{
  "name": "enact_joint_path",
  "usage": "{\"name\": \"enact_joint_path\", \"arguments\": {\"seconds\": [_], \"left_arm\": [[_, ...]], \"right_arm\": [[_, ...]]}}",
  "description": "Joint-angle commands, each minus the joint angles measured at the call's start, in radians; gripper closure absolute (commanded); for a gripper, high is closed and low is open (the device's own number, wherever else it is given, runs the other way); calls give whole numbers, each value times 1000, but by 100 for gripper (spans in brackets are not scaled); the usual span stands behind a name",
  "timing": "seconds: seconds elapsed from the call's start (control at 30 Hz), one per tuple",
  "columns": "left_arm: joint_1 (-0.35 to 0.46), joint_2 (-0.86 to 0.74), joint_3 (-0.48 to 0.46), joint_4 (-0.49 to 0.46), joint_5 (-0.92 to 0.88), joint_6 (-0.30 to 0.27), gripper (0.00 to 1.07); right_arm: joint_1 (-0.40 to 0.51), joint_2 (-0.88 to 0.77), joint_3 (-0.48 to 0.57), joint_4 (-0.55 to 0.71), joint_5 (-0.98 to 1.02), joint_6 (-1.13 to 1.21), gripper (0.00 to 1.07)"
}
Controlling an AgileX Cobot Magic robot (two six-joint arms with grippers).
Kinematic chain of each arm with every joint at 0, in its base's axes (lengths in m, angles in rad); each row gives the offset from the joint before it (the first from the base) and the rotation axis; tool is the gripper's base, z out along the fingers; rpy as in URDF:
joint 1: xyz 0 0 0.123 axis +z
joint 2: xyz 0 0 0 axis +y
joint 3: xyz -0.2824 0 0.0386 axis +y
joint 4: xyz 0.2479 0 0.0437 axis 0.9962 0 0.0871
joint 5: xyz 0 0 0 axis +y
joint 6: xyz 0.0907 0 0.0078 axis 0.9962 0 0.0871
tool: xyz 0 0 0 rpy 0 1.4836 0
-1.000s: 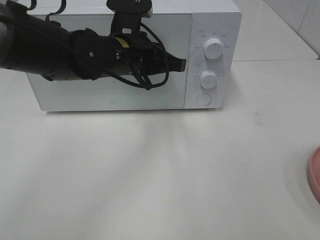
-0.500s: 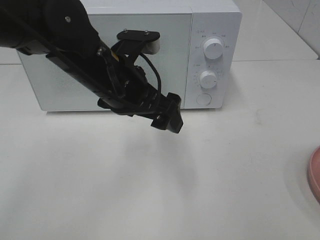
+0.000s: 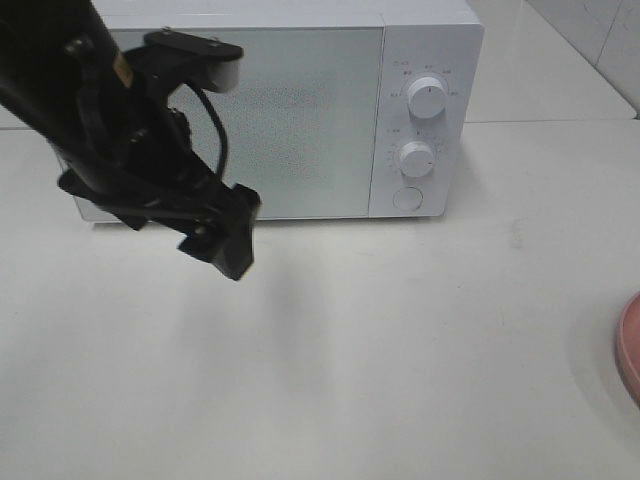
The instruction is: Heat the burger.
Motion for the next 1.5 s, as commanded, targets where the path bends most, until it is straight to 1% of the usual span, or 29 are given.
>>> {"name": "enact_joint_path", "arguments": {"seconds": [0.03, 0.13, 0.2, 0.23, 0.27, 0.3, 0.33, 0.37, 0.4, 0.43, 0.47, 0.5, 0.53, 0.57, 0.63, 0.7, 0.73, 0.77, 0.83, 0.87, 0.9, 0.93, 1.0, 1.07, 1.17, 1.23, 1.27, 1.37, 1.5], "left_arm": [[110, -58, -5, 14, 59, -13, 7], [146, -69, -5, 3, 67, -1, 7], [289, -107, -5, -63, 111, 83, 7], [289, -107, -5, -63, 111, 83, 7], [331, -115, -5, -81, 126, 104, 7], [406, -130, -5, -106, 158, 134, 7], [406, -130, -5, -106, 158, 134, 7], [446, -137, -4, -115, 175, 147, 7], [521, -151, 7, -122, 201, 158, 7], [521, -151, 7, -122, 201, 158, 7], [558, -159, 17, -127, 212, 167, 7], [558, -159, 17, -127, 212, 167, 7], [625, -181, 50, -145, 212, 174, 7], [625, -181, 50, -145, 212, 174, 7], [745, -247, 143, -192, 207, 174, 7], [764, -269, 171, -195, 207, 174, 7], [781, -312, 229, -189, 207, 174, 7], [781, -312, 229, -189, 207, 174, 7], [784, -388, 302, -182, 200, 173, 7], [784, -388, 302, -182, 200, 173, 7], [784, -447, 342, -181, 196, 173, 7], [784, -447, 342, -181, 196, 173, 7], [784, -533, 400, -166, 185, 172, 7], [784, -559, 415, -163, 180, 172, 7], [784, -692, 480, -155, 170, 168, 7], [784, -720, 497, -155, 169, 168, 7], [784, -788, 529, -155, 165, 165, 7], [784, -851, 556, -154, 163, 165, 7], [784, -1017, 621, -153, 155, 165, 7]], "right_arm": [[-4, -28, 2, 0, 2, -10, 32], [-4, -28, 2, 0, 2, -10, 32], [-4, -28, 2, 0, 2, -10, 32], [-4, -28, 2, 0, 2, -10, 32], [-4, -28, 2, 0, 2, -10, 32], [-4, -28, 2, 0, 2, -10, 32], [-4, -28, 2, 0, 2, -10, 32], [-4, -28, 2, 0, 2, -10, 32], [-4, -28, 2, 0, 2, -10, 32], [-4, -28, 2, 0, 2, -10, 32], [-4, -28, 2, 0, 2, -10, 32], [-4, -28, 2, 0, 2, -10, 32], [-4, -28, 2, 0, 2, -10, 32], [-4, -28, 2, 0, 2, -10, 32], [-4, -28, 2, 0, 2, -10, 32], [-4, -28, 2, 0, 2, -10, 32], [-4, -28, 2, 0, 2, -10, 32], [-4, -28, 2, 0, 2, -10, 32], [-4, -28, 2, 0, 2, -10, 32], [-4, -28, 2, 0, 2, -10, 32], [-4, -28, 2, 0, 2, -10, 32], [-4, -28, 2, 0, 2, -10, 32], [-4, -28, 2, 0, 2, -10, 32], [-4, -28, 2, 0, 2, -10, 32], [-4, -28, 2, 0, 2, -10, 32], [-4, -28, 2, 0, 2, -10, 32], [-4, -28, 2, 0, 2, -10, 32], [-4, -28, 2, 0, 2, -10, 32], [-4, -28, 2, 0, 2, -10, 32]]}}
